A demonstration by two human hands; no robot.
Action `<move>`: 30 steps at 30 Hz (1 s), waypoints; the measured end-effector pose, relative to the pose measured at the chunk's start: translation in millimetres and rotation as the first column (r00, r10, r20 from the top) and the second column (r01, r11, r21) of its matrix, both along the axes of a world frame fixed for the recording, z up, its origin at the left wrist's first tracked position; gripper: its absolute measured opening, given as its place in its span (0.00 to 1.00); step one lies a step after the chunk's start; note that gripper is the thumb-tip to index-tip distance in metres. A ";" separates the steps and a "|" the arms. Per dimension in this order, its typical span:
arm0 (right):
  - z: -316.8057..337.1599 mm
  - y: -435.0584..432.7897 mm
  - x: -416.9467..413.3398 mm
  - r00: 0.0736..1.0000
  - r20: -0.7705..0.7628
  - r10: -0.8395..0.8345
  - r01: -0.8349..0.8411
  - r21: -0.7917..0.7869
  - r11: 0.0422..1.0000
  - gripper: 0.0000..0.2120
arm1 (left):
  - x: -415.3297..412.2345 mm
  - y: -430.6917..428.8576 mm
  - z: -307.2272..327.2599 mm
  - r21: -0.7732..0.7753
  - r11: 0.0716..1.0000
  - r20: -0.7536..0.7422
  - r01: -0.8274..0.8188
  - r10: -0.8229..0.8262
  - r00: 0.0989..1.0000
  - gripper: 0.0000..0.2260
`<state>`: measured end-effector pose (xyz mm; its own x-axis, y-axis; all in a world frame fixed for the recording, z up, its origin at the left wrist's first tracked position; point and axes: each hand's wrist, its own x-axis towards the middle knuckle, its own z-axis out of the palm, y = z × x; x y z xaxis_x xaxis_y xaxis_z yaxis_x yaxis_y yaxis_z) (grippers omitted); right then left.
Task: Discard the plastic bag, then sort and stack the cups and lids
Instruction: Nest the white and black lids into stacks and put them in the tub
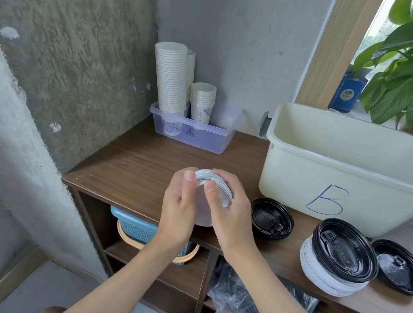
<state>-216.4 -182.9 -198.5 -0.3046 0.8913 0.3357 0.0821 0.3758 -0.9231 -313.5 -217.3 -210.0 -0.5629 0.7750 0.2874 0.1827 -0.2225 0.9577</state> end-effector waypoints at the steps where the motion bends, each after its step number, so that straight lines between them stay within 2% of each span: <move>1: -0.3 -0.1 -0.2 1.000 -0.009 0.007 -0.007 0.004 1.000 0.20 | 1.8 0.0 -0.9 -0.004 0.999 -0.019 -0.036 0.035 0.999 0.33; 7: -5.9 0.4 -2.4 1.000 -0.017 -0.018 0.019 0.052 0.998 0.26 | 4.0 -0.7 -3.3 0.030 0.996 -0.052 -0.083 0.084 0.995 0.30; 16: -12.1 -0.2 -3.1 0.998 0.021 -0.067 0.066 0.072 0.995 0.24 | 5.0 -3.1 -2.9 0.050 0.995 -0.049 -0.081 0.083 0.995 0.28; 19: -11.2 1.4 -2.6 0.998 -0.001 -0.069 0.069 0.065 0.996 0.26 | 2.2 -3.3 -0.4 0.038 0.999 -0.094 -0.024 0.027 0.995 0.27; 21: -9.3 2.1 -1.7 0.998 -0.023 -0.058 0.059 0.047 0.997 0.27 | -3.2 -5.2 0.6 0.031 0.997 -0.151 0.072 -0.066 0.986 0.31; 24: -5.4 1.9 0.1 0.999 -0.035 -0.029 0.029 0.005 1.000 0.21 | -11.3 -6.8 -0.6 -0.002 0.988 -0.218 0.155 -0.152 0.964 0.37; 26: -3.6 1.7 1.9 0.999 -0.047 0.011 -0.011 -0.017 1.000 0.20 | -13.8 -7.5 -0.9 -0.024 0.985 -0.222 0.170 -0.171 0.960 0.34; 28: -2.6 1.5 4.2 0.996 -0.062 0.060 -0.062 -0.041 0.997 0.25 | -14.8 -7.9 0.1 -0.029 0.984 -0.222 0.177 -0.179 0.958 0.29; 30: -1.7 1.0 6.0 0.992 -0.064 0.106 -0.109 -0.059 0.992 0.26 | -15.6 -8.1 0.3 -0.024 0.984 -0.226 0.174 -0.175 0.958 0.29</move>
